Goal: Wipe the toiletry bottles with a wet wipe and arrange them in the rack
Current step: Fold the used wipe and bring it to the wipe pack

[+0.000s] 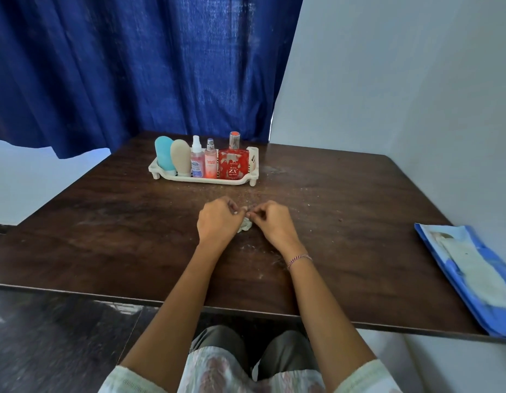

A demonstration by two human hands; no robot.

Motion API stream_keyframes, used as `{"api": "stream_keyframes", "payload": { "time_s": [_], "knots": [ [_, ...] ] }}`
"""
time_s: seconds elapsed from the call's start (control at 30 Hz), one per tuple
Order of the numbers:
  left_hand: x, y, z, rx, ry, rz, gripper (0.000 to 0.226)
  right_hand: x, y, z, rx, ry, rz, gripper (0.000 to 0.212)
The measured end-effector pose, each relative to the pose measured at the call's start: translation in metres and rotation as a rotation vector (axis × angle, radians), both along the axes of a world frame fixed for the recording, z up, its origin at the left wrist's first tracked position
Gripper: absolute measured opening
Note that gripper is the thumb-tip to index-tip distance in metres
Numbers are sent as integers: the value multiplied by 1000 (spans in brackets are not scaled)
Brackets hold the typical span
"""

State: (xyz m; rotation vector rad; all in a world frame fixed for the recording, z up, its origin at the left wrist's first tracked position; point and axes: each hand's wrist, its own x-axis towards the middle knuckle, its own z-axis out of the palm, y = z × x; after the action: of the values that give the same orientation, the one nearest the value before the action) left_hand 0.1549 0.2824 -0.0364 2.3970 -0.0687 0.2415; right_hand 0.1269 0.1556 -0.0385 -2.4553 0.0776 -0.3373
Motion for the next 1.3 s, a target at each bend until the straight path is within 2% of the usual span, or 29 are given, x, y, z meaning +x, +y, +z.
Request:
{"api": "stream_keyframes", "payload": {
  "time_s": [0.17,0.27,0.33,0.4,0.5,0.6,0.77,0.83,1.07,1.3],
  "knots": [
    [-16,-2,6,-99,30,-52,16,-17,2,1,81,-64,-19,15],
    [-26,-4,12,-210,40,-60,20,-28,1,4,173,-152,-34,14],
    [-30,-7,16,-389,120,-70,25,-34,-1,7,247,-201,-48,8],
    [-35,-11,22,-608,276,-108,30,-41,-6,10,318,-212,-63,8],
    [-45,-20,28,-798,384,-192,21,-54,-17,15,389,-219,-64,11],
    [-57,-34,31,-895,352,-249,14,-66,-35,17,493,-242,-99,8],
    [-82,-75,31,-945,304,-293,14,-97,-75,24,829,-193,-170,20],
    [-91,-92,31,-967,303,-303,13,-109,-91,28,794,-177,-166,20],
    [-127,-166,25,-1003,329,-416,13,-152,-154,41,471,-201,-259,21],
    [-145,-226,11,-819,366,-464,13,-180,-203,33,165,-194,-448,23]
  ]
}}
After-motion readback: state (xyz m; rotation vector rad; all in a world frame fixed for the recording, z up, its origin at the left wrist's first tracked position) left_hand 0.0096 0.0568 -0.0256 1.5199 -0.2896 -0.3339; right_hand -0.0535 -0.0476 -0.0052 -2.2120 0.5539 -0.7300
